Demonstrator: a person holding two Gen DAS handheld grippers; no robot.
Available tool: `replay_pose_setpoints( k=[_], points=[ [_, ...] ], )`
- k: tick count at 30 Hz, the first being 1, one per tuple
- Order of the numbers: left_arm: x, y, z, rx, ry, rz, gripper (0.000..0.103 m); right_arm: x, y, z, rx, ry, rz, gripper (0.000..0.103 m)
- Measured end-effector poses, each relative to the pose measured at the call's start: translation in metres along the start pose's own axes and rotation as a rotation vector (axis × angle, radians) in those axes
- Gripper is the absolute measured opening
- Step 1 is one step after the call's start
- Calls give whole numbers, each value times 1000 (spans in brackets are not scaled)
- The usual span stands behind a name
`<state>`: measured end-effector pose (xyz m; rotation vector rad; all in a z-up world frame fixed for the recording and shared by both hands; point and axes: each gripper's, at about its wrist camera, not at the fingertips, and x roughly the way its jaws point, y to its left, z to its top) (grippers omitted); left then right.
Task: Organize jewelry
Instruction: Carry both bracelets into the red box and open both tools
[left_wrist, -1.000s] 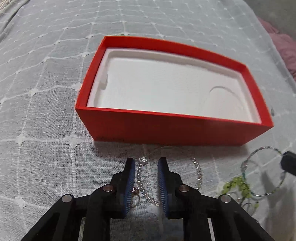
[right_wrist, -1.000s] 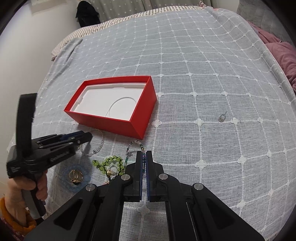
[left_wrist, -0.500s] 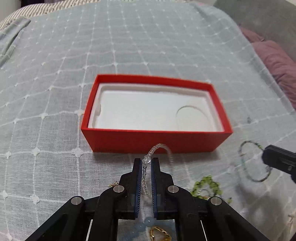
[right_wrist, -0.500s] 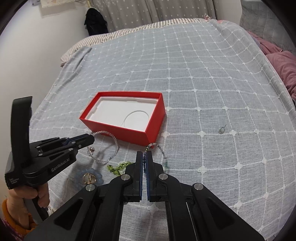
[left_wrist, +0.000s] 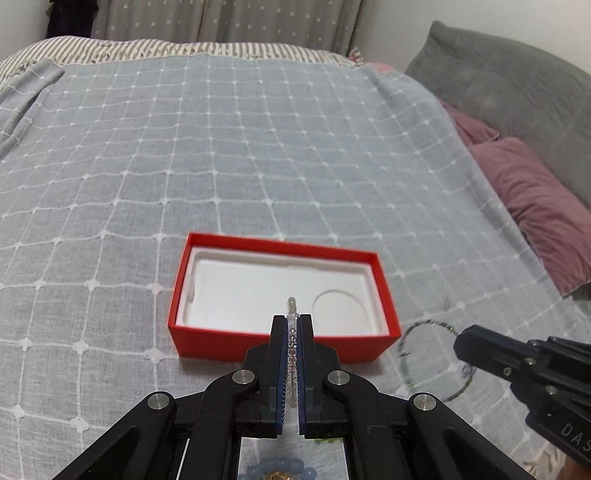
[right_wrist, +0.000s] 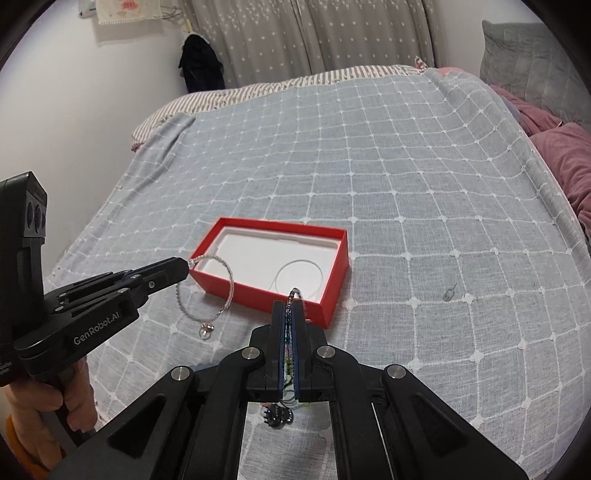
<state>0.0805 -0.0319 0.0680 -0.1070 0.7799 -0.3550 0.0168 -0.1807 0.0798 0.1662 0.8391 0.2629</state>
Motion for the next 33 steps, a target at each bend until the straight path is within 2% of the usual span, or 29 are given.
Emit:
replay_pose_setpoints(
  k=[9,12,20,28,33],
  points=[
    [16,-2,13,-60,-47,-88,0,2,-6,13,18,-25,-16,2],
    [27,2,14,-72,-56,-94,0,5,-6,17,14,-24,-29,2],
    [55,25,10,-111,-26,-4,0,16,10,34,-29,-18,-26,2],
    [65,42,9,-119,-35,91,0,45,30,43,-85,-12,66,2],
    [71,46,8,-110,-36,128,0,80,14,40,-85,33,11,2]
  ],
)
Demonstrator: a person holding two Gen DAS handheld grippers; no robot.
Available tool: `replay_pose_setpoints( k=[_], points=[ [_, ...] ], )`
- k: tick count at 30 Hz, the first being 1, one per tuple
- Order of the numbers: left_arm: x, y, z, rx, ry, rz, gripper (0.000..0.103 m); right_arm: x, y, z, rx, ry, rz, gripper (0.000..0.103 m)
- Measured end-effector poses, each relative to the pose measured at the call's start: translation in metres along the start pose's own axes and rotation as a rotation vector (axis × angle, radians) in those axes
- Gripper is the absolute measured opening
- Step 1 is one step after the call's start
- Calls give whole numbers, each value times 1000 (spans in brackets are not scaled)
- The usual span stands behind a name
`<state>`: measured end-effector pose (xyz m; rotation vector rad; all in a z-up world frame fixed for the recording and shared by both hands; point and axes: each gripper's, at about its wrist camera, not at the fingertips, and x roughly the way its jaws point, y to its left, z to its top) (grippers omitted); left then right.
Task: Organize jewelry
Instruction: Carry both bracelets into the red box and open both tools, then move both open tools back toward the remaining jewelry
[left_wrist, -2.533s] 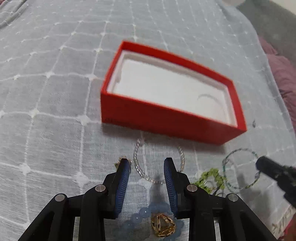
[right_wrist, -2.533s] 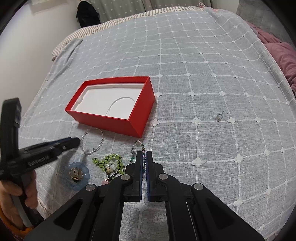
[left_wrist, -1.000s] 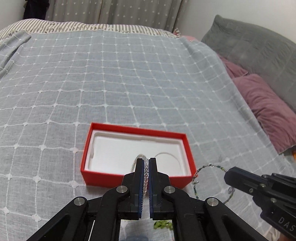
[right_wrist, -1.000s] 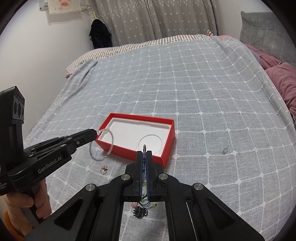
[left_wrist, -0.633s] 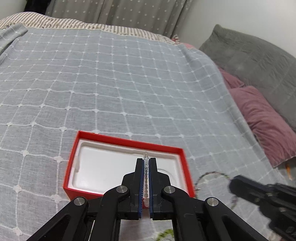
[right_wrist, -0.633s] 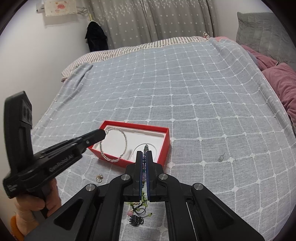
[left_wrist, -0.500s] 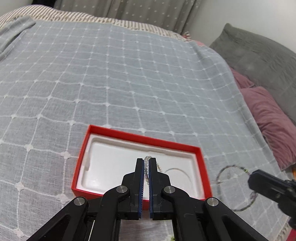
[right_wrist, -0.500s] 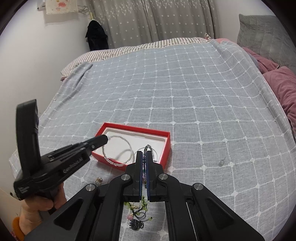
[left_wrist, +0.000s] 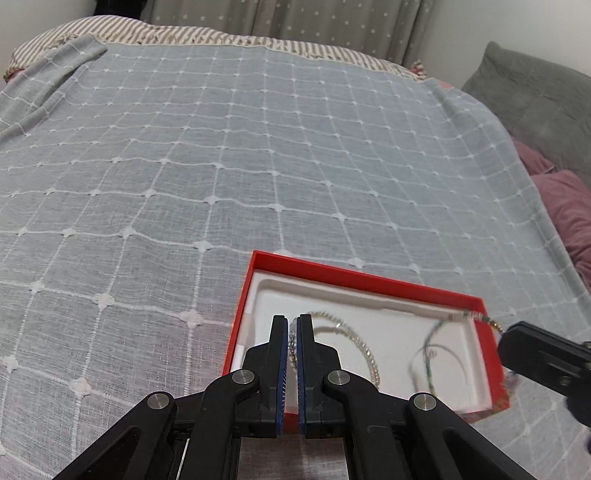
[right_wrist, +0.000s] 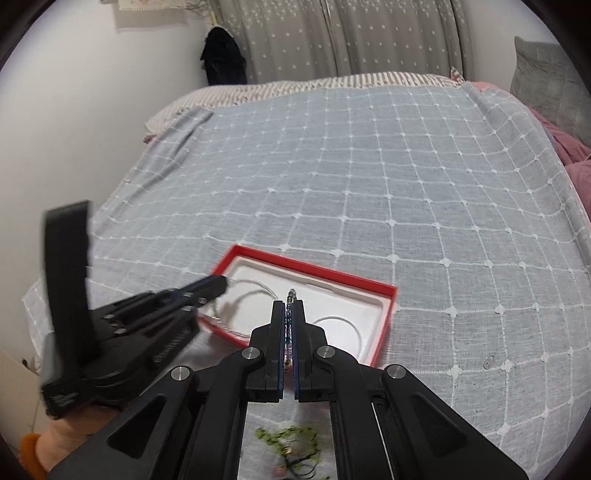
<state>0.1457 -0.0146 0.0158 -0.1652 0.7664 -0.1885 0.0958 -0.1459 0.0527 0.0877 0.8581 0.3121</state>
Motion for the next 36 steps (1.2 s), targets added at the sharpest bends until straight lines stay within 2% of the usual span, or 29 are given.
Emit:
replay_pose_setpoints(
  k=[5,11,15,16,17,19,23,27,33,36],
  points=[
    [10,-2,0,26,6,31,0,15,-16,-3,-11,10,-100,2],
    [13,0,-1,29,21,43,0,16,-24,-4,-14,-17,-123,3],
    [11,-1,0,26,29,46,2,11,-25,-4,-13,-7,-111,8],
    [10,-1,0,28,33,45,7,9,-24,-4,-18,-5,-110,16],
    [8,-2,-1,31,34,44,10,7,-24,-5,-21,-6,-109,29],
    [3,-5,-1,44,34,41,23,0,-23,-6,-20,-21,-108,42],
    [-7,-10,-3,70,39,44,32,-14,-25,-10,-16,-29,-110,43],
    [-21,-12,-6,78,36,35,56,-24,-27,-17,-3,-14,-116,46],
    [-37,-18,-17,124,40,42,81,-33,-27,-34,-13,26,-133,57],
    [-40,-18,-26,136,72,55,90,-38,-26,-45,-23,46,-143,66]
  ],
)
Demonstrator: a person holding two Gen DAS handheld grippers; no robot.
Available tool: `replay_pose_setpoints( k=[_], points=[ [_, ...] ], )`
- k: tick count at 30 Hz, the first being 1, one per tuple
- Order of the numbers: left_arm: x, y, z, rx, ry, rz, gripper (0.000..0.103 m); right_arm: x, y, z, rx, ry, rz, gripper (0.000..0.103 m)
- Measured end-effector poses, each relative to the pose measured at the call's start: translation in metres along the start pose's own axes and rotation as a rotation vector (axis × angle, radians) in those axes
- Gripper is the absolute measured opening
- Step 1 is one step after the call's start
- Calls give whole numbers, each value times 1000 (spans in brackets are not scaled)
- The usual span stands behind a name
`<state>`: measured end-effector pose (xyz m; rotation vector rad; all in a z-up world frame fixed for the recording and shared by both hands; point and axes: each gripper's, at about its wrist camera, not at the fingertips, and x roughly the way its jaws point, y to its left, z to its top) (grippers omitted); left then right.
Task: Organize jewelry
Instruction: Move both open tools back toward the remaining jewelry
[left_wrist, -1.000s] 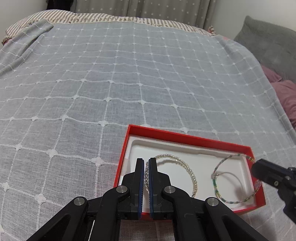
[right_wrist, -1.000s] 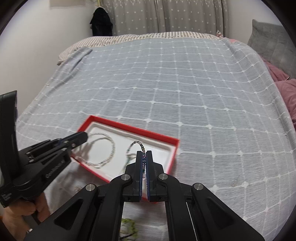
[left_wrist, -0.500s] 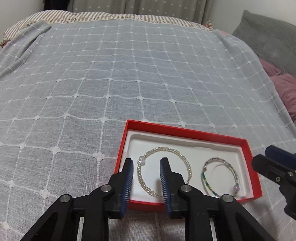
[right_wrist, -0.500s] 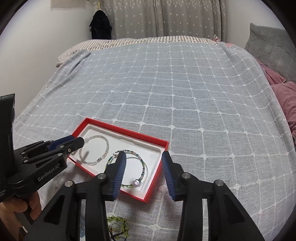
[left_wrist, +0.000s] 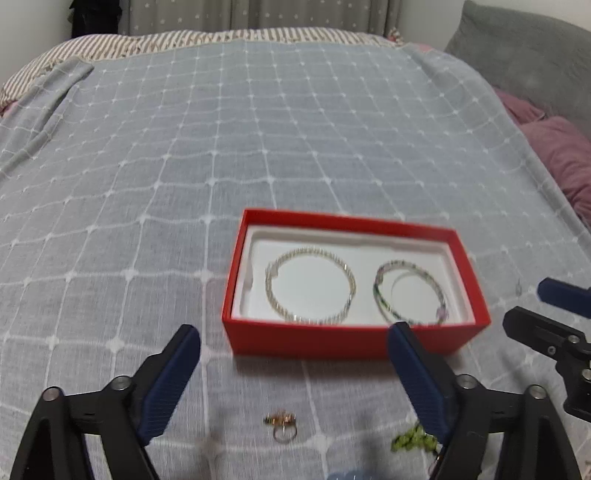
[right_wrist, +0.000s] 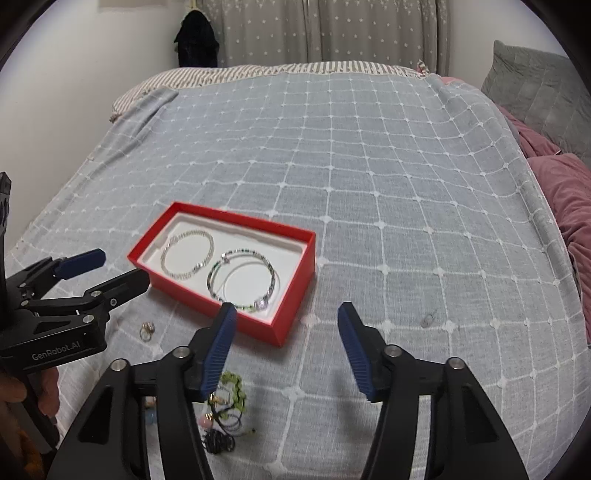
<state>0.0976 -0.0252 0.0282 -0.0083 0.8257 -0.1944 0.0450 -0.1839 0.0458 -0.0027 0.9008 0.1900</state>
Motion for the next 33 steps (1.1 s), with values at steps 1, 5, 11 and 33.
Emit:
replay_pose_setpoints(
  k=[1,5,11,33],
  points=[
    [0,0,-4,-1,15,3,91,-1,0,-4,0,6,-3,70],
    [-2,2,-18,2,60,-4,96,-3,-1,-19,-18,28,-34,77],
    [-6,6,-42,24,116,-20,97,-5,3,-40,-66,61,-42,80],
    [-11,29,-95,102,215,-25,95,0,16,-87,-150,149,4,80]
  ],
)
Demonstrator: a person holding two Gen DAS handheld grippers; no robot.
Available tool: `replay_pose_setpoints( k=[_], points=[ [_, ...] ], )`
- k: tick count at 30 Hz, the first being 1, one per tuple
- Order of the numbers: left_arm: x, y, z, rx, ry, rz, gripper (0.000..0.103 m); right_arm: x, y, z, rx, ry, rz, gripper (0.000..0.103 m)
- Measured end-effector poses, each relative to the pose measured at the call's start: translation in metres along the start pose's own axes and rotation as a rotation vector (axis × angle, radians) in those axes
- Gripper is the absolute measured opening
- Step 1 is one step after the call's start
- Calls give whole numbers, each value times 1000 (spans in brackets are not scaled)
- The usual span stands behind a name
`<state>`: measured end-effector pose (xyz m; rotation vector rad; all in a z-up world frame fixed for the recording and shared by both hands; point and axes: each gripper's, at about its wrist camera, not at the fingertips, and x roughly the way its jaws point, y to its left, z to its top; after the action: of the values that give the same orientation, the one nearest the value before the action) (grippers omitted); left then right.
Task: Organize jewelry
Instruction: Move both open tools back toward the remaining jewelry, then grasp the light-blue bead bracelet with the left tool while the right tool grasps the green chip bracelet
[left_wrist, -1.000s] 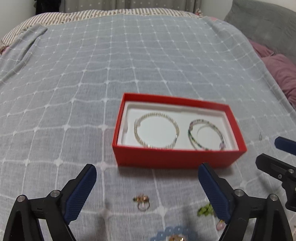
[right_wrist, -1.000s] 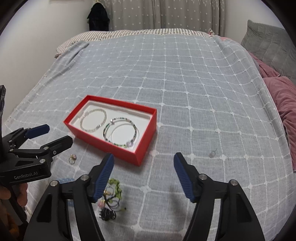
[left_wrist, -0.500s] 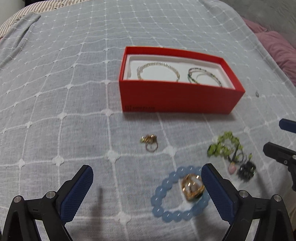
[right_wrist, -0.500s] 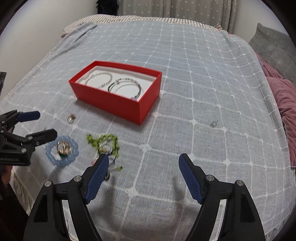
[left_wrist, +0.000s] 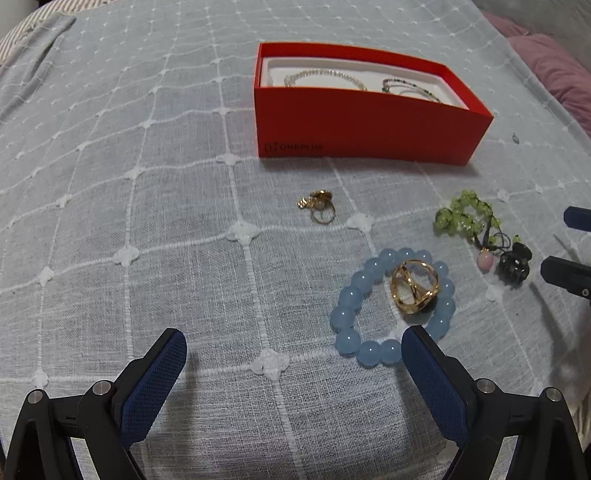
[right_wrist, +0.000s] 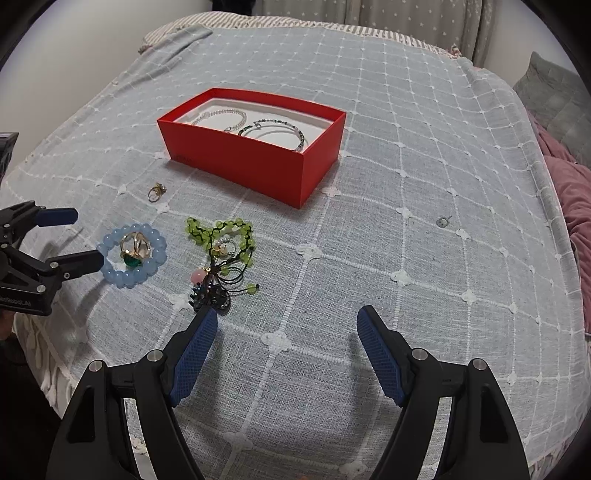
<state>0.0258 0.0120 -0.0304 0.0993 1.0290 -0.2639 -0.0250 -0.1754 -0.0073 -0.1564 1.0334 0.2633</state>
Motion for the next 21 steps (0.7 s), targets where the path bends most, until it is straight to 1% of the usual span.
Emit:
replay_pose_setpoints(
  k=[5,6,8,9,10,11,14,16,21],
  points=[
    [7,-6,1,3,14,-22,85,2,1,1,5,1,3,80],
    [8,-6,2,-1,13,-28,79,2,1,1,7,2,4,80],
    [8,-8,3,-2,14,-30,65,3,1,1,10,3,5,80],
    [9,-10,3,9,16,-4,53,3,1,1,11,3,6,80],
    [9,-12,2,27,13,24,50,4,1,1,12,4,7,80],
    [9,-12,2,38,10,27,49,4,1,1,13,4,8,80],
    [7,-15,3,44,6,39,36,5,0,3,16,5,9,80],
    [6,-14,4,39,5,30,11,5,-1,4,22,5,11,80],
    [4,-11,7,12,5,23,9,7,-5,10,46,5,43,80]
  ],
)
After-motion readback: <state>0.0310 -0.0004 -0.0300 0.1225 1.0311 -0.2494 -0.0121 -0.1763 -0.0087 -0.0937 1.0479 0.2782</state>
